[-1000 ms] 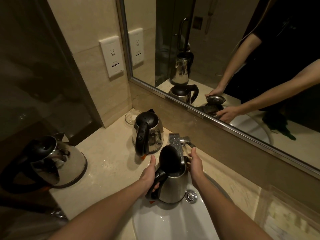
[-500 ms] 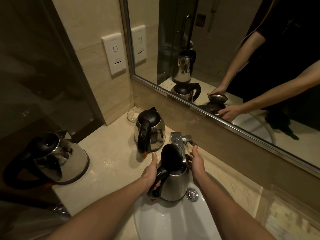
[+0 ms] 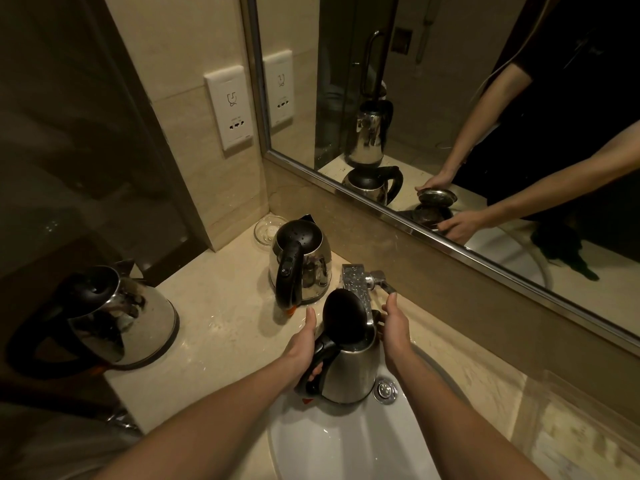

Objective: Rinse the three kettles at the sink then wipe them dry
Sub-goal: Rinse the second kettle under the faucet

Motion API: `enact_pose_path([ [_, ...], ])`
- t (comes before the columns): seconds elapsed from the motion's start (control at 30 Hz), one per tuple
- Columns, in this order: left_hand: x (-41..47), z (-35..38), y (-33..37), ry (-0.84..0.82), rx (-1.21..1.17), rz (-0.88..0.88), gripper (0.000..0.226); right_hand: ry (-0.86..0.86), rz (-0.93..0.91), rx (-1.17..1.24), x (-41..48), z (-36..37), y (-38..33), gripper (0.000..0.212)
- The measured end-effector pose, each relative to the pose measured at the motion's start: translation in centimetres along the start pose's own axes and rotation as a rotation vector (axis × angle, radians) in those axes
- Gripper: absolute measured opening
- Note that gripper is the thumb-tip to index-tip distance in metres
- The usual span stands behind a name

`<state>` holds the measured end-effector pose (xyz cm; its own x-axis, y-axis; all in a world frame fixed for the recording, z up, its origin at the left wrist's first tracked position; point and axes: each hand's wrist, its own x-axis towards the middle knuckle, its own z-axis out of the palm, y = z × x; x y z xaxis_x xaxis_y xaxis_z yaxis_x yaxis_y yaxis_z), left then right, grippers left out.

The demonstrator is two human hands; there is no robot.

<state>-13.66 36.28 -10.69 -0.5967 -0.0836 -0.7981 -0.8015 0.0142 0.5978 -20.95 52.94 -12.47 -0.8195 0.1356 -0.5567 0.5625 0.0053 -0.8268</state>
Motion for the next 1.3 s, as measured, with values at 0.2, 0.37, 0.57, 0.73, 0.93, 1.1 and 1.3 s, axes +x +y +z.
enact_pose_path([
  [0.2, 0.5, 0.1, 0.0, -0.006, 0.009, 0.007, 0.095, 0.025, 0.002, -0.007, 0.0, 0.2, 0.1, 0.075],
  [0.37, 0.9, -0.1, -0.3, -0.018, 0.002, 0.034, 0.097, 0.03, 0.006, 0.017, -0.1, 0.3, 0.0, 0.075],
  [0.57, 0.9, -0.1, -0.2, -0.016, 0.001, 0.038, 0.094, 0.045, 0.013, 0.022, 0.1, 0.2, 0.0, 0.086],
  [0.73, 0.9, 0.1, -0.2, -0.014, 0.006, 0.035, 0.092, 0.041, 0.007, 0.036, 0.4, 0.1, 0.2, 0.079],
  [0.93, 1.1, 0.2, -0.2, -0.027, -0.005, 0.034, 0.092, 0.061, 0.02, 0.058, 0.8, 0.2, 0.4, 0.1],
  [1.1, 1.1, 0.1, -0.1, -0.011, 0.002, 0.027, 0.094, 0.058, 0.027, 0.06, 0.7, 0.1, 0.2, 0.087],
  [1.3, 0.6, 0.1, -0.2, -0.018, -0.006, 0.029, 0.099, 0.04, 0.001, 0.042, 0.8, -0.1, 0.4, 0.069],
])
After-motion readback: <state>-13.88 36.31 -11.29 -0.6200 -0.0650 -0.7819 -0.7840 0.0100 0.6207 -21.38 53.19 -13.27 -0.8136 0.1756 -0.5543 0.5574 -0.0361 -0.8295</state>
